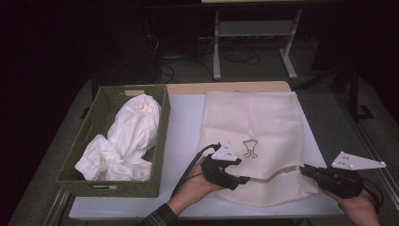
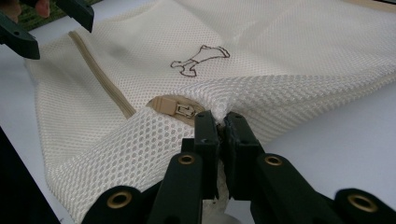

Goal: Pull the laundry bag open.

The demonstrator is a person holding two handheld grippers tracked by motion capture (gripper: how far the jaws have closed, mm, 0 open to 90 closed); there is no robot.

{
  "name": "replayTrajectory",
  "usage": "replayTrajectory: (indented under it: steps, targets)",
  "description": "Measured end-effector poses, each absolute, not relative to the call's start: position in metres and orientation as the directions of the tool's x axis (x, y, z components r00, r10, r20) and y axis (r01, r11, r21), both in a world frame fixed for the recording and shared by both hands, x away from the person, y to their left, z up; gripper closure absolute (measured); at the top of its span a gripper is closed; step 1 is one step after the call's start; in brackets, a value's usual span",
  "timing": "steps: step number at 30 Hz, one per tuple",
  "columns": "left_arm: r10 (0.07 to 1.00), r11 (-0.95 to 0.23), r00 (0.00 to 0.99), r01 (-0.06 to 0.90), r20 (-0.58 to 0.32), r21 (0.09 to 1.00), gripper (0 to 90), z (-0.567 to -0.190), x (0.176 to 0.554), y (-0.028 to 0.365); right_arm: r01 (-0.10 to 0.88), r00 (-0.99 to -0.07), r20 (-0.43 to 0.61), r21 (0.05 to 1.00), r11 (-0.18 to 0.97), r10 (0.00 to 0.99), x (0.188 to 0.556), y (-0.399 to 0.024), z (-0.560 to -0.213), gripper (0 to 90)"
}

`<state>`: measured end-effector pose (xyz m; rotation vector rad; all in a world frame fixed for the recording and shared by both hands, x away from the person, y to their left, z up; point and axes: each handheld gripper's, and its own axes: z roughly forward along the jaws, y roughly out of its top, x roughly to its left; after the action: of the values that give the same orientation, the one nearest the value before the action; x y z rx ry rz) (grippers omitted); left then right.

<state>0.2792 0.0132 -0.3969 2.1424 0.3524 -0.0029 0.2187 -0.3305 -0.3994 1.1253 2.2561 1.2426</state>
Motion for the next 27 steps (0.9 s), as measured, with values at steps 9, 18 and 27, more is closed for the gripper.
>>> replayTrajectory:
  steps: [9, 18, 27]
  targets:
    - [0.163, -0.538, 0.976, 0.213, -0.148, 0.815, 51.1, -0.395, 0.28, -0.025, 0.483, -0.63, 0.078, 0.819, 0.311, 0.772, 0.219, -0.332, -0.401, 84.2]
    - [0.088, -0.555, 0.985, 0.173, -0.149, 0.814, 65.7, -0.394, 0.282, -0.062, 0.479, -0.629, 0.072, 0.82, 0.313, 0.774, 0.218, -0.333, -0.4, 84.2]
    - [0.08, -0.565, 0.977, 0.207, -0.197, 0.799, 64.8, -0.409, 0.291, -0.083, 0.467, -0.633, 0.068, 0.828, 0.31, 0.771, 0.216, -0.335, -0.399, 84.2]
